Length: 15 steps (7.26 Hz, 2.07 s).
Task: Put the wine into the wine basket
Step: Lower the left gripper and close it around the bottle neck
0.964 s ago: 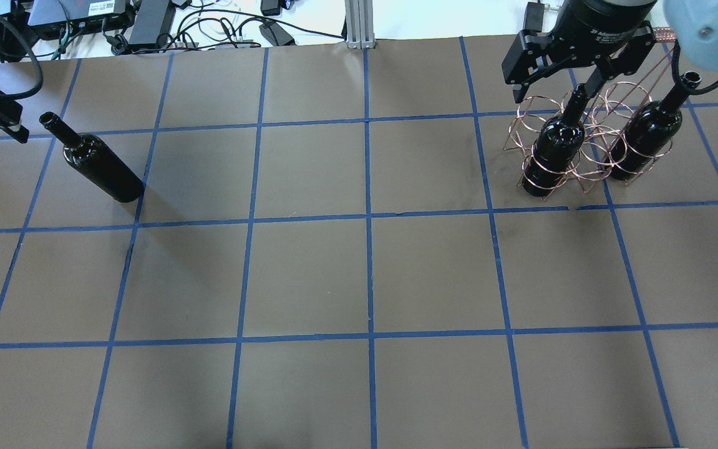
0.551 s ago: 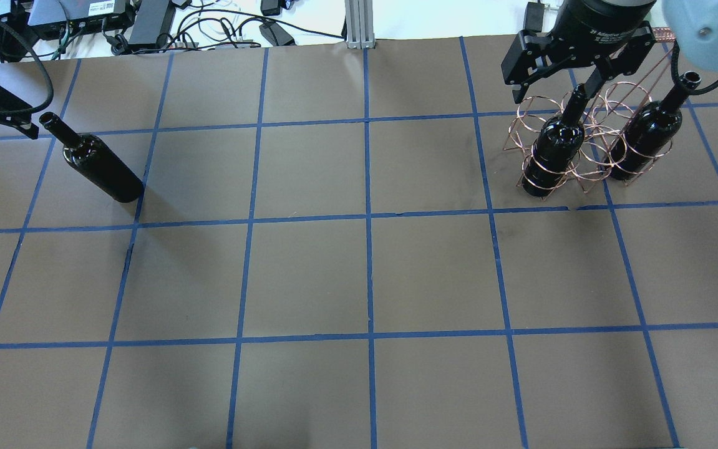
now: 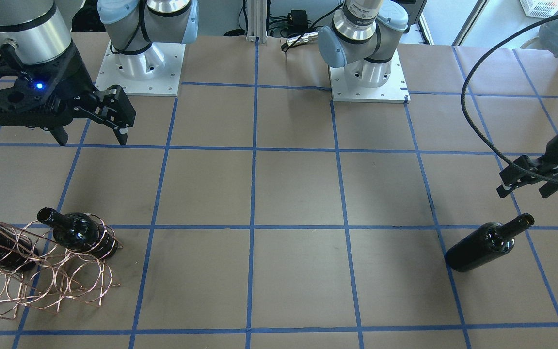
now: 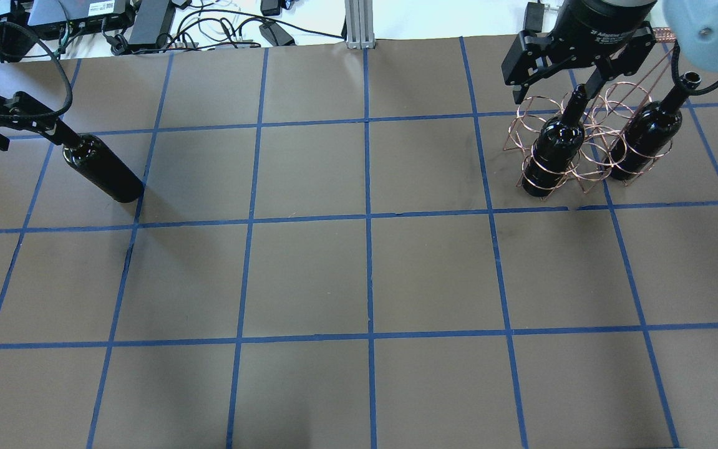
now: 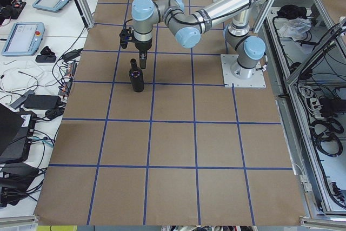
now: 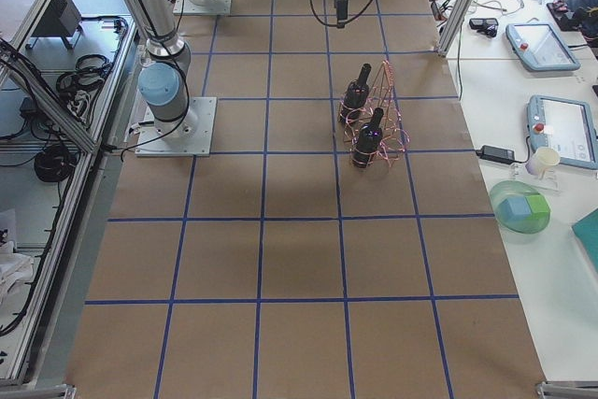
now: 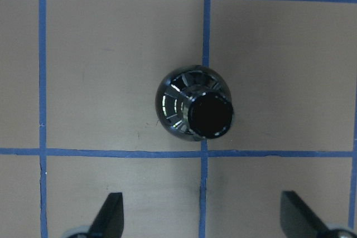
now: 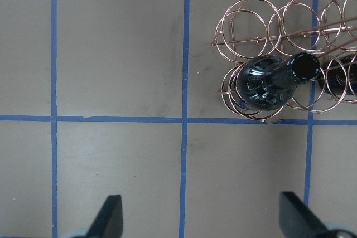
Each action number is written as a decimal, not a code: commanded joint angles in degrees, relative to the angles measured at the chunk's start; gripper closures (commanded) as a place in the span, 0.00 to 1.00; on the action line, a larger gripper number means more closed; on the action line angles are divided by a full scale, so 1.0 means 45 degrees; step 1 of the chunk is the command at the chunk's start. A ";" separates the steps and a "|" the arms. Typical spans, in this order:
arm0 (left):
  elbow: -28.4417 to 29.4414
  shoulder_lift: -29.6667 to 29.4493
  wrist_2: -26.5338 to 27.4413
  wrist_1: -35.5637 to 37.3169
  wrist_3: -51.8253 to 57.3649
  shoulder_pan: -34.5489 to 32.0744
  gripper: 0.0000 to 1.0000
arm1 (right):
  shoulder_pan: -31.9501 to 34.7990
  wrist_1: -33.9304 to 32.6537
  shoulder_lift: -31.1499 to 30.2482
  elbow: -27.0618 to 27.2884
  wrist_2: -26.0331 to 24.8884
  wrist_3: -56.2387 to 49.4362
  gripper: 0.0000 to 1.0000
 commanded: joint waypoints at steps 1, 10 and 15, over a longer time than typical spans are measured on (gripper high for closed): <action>0.0539 -0.0698 0.0344 0.0083 -0.0333 -0.0077 0.00 | 0.0020 -0.0002 0.0008 0.0000 0.0003 -0.0043 0.00; 0.0973 -0.1561 0.0753 0.0962 -0.0766 -0.0957 0.26 | 0.0020 -0.0021 0.0007 0.0078 0.0041 -0.0063 0.00; 0.0952 -0.1541 0.0988 0.0884 -0.0688 -0.0898 0.74 | 0.0000 -0.0080 0.0008 0.0078 0.0003 -0.0102 0.00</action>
